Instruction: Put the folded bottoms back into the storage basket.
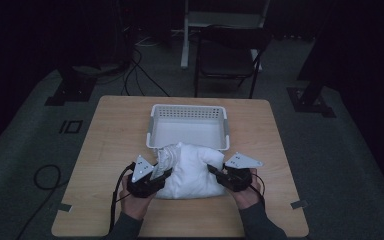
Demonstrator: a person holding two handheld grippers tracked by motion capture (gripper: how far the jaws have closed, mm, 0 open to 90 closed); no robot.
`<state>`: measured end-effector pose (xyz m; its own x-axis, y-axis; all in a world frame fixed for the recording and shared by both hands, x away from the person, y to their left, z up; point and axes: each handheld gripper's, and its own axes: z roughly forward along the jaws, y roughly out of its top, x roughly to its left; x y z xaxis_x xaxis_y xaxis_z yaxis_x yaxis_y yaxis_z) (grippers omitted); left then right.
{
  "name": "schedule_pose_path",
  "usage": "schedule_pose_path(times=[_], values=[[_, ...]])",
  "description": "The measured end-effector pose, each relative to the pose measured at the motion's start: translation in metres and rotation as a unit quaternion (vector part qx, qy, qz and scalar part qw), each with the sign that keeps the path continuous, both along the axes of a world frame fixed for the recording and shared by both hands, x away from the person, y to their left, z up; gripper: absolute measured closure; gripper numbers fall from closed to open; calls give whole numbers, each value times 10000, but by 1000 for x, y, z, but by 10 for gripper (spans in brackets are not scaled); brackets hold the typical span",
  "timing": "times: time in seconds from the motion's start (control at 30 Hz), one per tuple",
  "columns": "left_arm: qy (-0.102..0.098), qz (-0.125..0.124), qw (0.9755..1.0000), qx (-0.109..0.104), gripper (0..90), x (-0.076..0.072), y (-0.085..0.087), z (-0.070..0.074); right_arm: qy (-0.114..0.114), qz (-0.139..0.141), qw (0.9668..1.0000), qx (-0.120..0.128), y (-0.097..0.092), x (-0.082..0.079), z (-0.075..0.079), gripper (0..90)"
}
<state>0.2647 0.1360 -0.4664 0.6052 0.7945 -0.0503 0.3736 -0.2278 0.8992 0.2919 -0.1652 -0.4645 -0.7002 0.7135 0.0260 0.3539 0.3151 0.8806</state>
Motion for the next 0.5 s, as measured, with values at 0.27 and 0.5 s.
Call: schedule_pose_path(times=[0.27, 0.5], values=[[-39, 40, 9999, -109, 589, 4, 2, 7, -72, -60, 10000, 27, 2, 4, 10, 714], [-44, 20, 9999, -163, 589, 10, 6, 13, -89, -79, 9999, 42, 5, 8, 15, 714]])
